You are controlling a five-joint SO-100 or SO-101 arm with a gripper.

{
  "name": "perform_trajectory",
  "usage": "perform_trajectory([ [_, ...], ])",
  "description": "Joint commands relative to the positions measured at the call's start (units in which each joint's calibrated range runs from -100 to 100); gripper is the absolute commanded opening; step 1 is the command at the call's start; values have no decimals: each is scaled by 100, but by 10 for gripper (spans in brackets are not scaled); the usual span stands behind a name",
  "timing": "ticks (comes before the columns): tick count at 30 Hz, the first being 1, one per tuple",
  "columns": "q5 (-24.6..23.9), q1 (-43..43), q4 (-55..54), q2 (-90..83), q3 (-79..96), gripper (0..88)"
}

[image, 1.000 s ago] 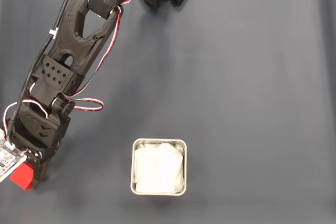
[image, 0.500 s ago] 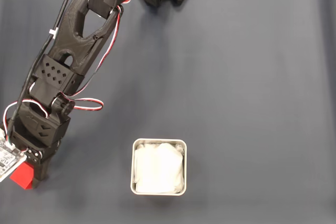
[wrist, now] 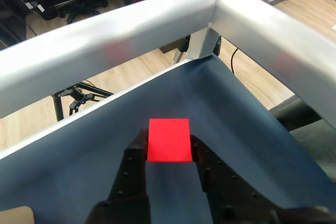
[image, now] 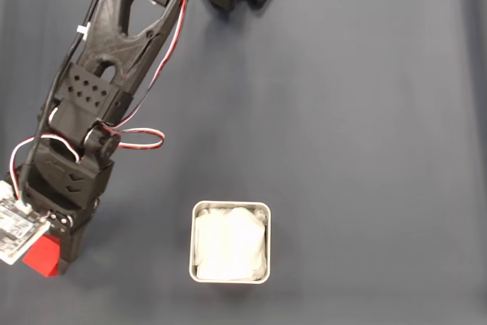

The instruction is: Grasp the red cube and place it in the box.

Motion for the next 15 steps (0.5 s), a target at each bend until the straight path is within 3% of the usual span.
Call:
perform_trajectory([
  [1,5,-158,14,-861,139,44],
  [15,59,-669,-2,-2326,1581,43],
])
